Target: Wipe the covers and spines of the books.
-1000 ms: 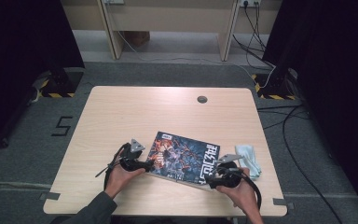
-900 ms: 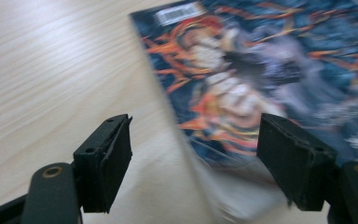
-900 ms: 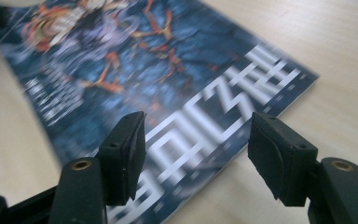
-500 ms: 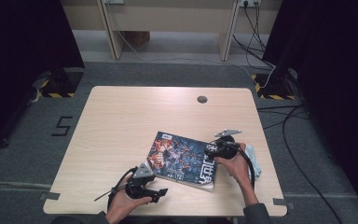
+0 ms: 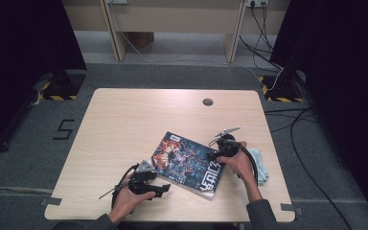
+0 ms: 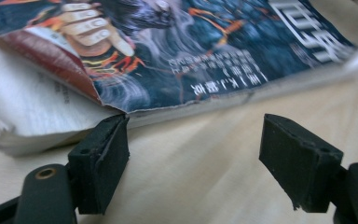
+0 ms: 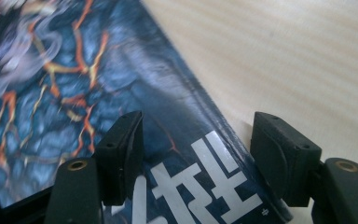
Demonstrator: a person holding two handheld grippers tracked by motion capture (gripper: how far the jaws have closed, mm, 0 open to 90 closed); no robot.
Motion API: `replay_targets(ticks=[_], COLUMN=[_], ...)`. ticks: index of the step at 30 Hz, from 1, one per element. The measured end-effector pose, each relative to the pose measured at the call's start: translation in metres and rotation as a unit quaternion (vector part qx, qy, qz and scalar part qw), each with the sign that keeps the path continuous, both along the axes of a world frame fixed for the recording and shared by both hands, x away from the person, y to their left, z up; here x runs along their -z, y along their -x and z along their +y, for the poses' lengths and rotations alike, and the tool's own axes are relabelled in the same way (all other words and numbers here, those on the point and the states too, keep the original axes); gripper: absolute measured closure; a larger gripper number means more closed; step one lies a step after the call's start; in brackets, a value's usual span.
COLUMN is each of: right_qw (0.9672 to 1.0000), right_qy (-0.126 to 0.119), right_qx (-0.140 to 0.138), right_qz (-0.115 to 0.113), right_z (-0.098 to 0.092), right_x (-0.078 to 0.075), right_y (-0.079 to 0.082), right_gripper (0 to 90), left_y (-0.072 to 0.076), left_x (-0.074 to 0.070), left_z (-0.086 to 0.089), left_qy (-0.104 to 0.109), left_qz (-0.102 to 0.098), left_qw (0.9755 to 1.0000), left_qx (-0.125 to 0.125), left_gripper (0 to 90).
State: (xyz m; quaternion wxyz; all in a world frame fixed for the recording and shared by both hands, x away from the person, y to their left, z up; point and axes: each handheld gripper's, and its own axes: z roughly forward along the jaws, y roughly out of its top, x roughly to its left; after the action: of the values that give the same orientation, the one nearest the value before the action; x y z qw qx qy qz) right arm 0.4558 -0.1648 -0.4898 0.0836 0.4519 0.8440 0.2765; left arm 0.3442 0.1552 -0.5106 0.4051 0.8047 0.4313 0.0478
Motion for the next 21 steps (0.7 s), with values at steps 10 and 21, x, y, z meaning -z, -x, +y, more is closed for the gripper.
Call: replay_targets(ticks=[10, 21], right_qw=[0.9993, 0.9982], right_qy=[0.002, -0.034], right_qx=[-0.039, -0.049], right_qz=[0.0, -0.001], right_z=[-0.009, -0.007], right_x=[-0.003, -0.004], right_y=[0.047, 0.06], right_gripper=[49.8, 58.3], left_y=[-0.031, -0.002], left_x=[0.001, -0.003], left_z=[0.002, -0.01], left_qy=[0.0, 0.003], left_qz=[-0.015, -0.011], left_qw=[0.9987, 0.9999], left_qx=[-0.049, -0.003], left_gripper=[20.1, 23.4])
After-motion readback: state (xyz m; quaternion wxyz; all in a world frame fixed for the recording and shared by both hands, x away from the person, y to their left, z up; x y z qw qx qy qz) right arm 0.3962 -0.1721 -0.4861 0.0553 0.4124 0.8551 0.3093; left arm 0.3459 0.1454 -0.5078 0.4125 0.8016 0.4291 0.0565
